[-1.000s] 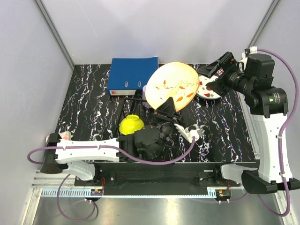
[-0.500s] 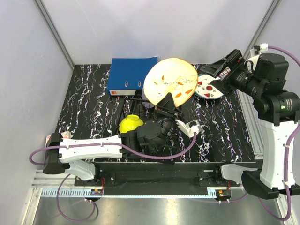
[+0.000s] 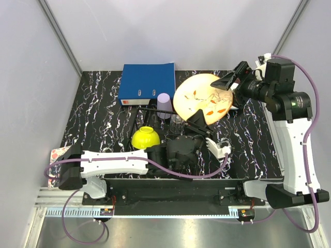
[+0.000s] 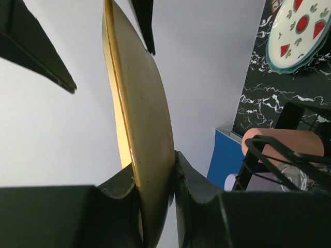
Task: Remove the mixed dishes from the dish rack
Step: Place the plate at the center of the board.
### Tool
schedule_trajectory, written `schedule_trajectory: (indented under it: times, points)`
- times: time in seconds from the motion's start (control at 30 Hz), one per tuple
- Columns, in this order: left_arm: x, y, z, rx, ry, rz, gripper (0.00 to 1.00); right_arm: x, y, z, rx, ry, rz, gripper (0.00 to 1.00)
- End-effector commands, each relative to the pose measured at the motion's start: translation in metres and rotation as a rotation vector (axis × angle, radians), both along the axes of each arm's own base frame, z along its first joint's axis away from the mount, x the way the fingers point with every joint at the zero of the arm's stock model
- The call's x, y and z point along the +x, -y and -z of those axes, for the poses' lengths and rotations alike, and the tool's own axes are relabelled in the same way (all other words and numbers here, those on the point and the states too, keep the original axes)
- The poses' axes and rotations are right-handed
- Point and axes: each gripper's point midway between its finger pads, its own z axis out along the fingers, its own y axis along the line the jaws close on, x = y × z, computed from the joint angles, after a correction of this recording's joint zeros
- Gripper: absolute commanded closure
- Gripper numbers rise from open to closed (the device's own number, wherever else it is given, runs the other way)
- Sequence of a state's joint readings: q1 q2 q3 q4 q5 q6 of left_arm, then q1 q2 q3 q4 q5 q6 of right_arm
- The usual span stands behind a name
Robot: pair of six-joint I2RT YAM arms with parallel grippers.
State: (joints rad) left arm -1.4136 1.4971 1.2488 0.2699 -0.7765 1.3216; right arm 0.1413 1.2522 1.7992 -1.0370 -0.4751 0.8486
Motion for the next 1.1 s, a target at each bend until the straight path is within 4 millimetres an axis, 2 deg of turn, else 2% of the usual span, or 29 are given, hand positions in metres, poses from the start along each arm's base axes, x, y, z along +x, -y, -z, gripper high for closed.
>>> schedule_trajectory:
  times: [0.0,0.03,0.13,0.17,0.2,0.27,0.3,0.43,0.5,0.57,0.6,0.63,0.7,0.73,0.8,0.9,1.07]
  points:
    - [-0.012,0.001,-0.078,-0.243,0.066,0.046,1.00,0.000,-0.007,-0.011,-0.002,0.076,-0.061,0.19]
    - [-0.013,0.001,-0.080,-0.246,0.067,0.045,1.00,0.000,-0.007,-0.009,-0.006,0.073,-0.062,0.22]
    - [-0.016,0.003,-0.079,-0.246,0.066,0.051,1.00,0.003,-0.006,-0.001,-0.022,0.061,-0.056,0.40]
    - [-0.015,0.002,-0.079,-0.246,0.064,0.049,1.00,0.003,-0.004,0.004,-0.029,0.054,-0.048,0.47]
    - [-0.015,0.002,-0.079,-0.245,0.064,0.049,1.00,0.004,-0.004,0.005,-0.031,0.053,-0.047,0.59]
    - [-0.015,0.001,-0.079,-0.250,0.063,0.049,1.00,0.004,-0.005,0.009,-0.032,0.047,-0.052,0.70]
    - [-0.015,0.001,-0.080,-0.250,0.064,0.049,1.00,0.004,-0.005,0.010,-0.031,0.045,-0.055,0.80]
    - [-0.015,-0.004,-0.091,-0.288,0.069,0.047,1.00,0.007,-0.005,0.017,-0.039,0.038,-0.056,1.00]
    - [-0.014,-0.008,-0.099,-0.323,0.070,0.043,1.00,0.007,-0.007,0.018,-0.036,0.046,-0.068,1.00]
    - [-0.013,-0.012,-0.106,-0.367,0.068,0.035,0.90,0.007,-0.008,0.015,-0.032,0.066,-0.075,1.00]
    - [-0.012,-0.016,-0.111,-0.388,0.069,0.030,0.80,0.007,-0.008,0.014,-0.032,0.077,-0.078,1.00]
    - [-0.011,-0.018,-0.114,-0.407,0.065,0.026,0.62,0.007,-0.008,0.012,-0.028,0.085,-0.080,1.00]
    - [-0.009,-0.023,-0.123,-0.442,0.062,0.024,0.38,0.006,-0.009,0.005,-0.021,0.111,-0.087,1.00]
    - [-0.010,-0.023,-0.126,-0.458,0.057,0.027,0.20,0.007,-0.010,0.004,-0.019,0.116,-0.088,1.00]
    - [-0.010,-0.028,-0.135,-0.489,0.057,0.026,0.04,0.008,-0.010,-0.001,-0.003,0.131,-0.081,1.00]
    - [-0.008,-0.038,-0.147,-0.551,0.053,0.005,0.01,0.013,-0.009,-0.015,0.022,0.184,-0.055,1.00]
    - [0.005,-0.077,-0.176,-0.729,-0.001,-0.072,0.01,0.033,0.003,-0.038,0.067,0.240,0.011,1.00]
